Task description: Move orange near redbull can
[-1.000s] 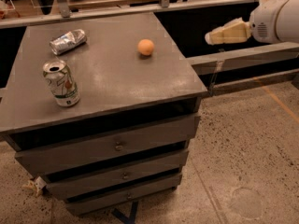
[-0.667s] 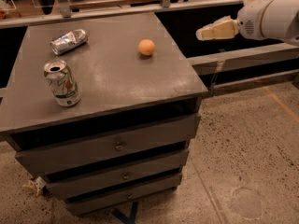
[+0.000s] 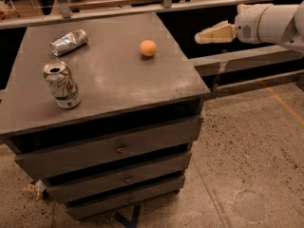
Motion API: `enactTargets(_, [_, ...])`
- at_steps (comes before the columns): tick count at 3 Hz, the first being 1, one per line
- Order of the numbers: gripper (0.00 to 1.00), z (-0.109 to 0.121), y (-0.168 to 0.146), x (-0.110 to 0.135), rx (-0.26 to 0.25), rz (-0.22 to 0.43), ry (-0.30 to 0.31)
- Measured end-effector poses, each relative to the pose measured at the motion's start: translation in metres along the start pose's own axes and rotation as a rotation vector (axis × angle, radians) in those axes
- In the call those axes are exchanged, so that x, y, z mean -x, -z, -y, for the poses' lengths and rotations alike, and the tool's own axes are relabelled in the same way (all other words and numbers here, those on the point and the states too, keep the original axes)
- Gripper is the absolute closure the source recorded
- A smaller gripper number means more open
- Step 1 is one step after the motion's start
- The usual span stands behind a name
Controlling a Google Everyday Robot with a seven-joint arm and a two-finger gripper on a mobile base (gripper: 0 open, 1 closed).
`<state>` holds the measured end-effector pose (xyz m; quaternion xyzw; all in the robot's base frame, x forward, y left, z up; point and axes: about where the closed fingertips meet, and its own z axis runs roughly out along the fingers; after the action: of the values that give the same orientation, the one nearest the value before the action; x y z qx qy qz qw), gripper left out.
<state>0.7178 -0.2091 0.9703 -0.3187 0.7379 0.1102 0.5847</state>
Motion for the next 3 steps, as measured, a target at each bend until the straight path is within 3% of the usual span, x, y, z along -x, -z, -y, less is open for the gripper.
enactTargets(1, [0.00,-0.016,-0.010,-0.003,0.084,0.004,-0.017])
enactTargets(2, [0.00,-0.045,-0.032,-0.010,0.202,0.001,-0.046])
enactTargets(3, [0.00,-0.069,-0.054,-0.015,0.283,0.013,-0.061])
